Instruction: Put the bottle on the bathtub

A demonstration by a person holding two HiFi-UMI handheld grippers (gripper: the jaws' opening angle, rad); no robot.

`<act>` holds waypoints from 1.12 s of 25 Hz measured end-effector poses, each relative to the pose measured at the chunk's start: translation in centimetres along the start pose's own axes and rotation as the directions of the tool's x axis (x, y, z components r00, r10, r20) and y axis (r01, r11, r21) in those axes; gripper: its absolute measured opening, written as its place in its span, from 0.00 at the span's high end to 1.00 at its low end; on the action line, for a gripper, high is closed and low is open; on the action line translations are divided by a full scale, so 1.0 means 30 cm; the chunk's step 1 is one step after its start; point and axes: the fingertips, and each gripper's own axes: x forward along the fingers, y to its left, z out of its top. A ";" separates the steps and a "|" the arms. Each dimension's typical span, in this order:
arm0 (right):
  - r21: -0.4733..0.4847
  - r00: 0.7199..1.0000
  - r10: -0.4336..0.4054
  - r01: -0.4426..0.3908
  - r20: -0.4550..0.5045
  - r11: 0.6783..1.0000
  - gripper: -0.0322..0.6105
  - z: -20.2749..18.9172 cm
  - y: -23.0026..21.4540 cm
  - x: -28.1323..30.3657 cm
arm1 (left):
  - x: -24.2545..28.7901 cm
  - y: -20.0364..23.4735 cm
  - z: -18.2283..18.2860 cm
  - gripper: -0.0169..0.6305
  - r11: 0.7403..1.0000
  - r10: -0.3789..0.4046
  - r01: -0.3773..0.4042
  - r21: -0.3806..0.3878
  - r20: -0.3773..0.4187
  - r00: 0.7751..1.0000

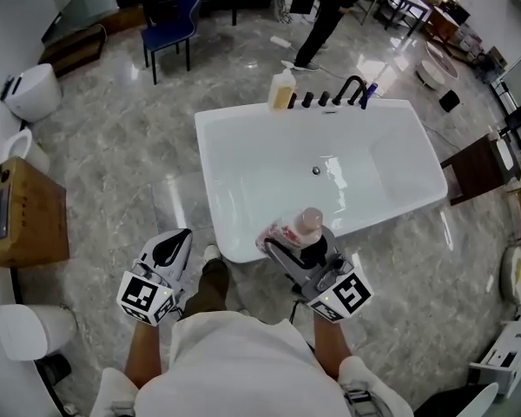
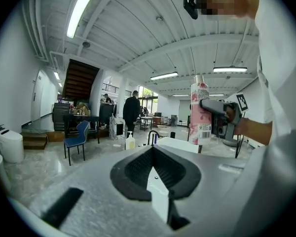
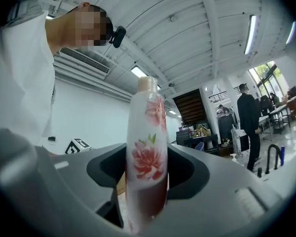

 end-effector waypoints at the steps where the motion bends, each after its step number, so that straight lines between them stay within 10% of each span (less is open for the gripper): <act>1: 0.003 1.000 -0.010 0.010 -0.004 1.000 0.57 -0.004 -0.032 0.045 | 0.036 0.048 0.006 0.97 1.000 -0.011 0.011 -0.007 -0.004 1.000; 12: 0.014 0.996 -0.075 0.075 -0.043 0.997 0.57 -0.047 -0.348 0.527 | 0.449 0.501 0.102 0.97 0.988 -0.134 0.137 0.065 -0.049 0.990; 28: 0.003 0.990 0.042 -0.042 -0.134 0.999 0.57 -0.279 -0.725 0.796 | 0.864 0.677 -0.004 0.97 0.996 -0.078 0.080 0.033 -0.055 0.995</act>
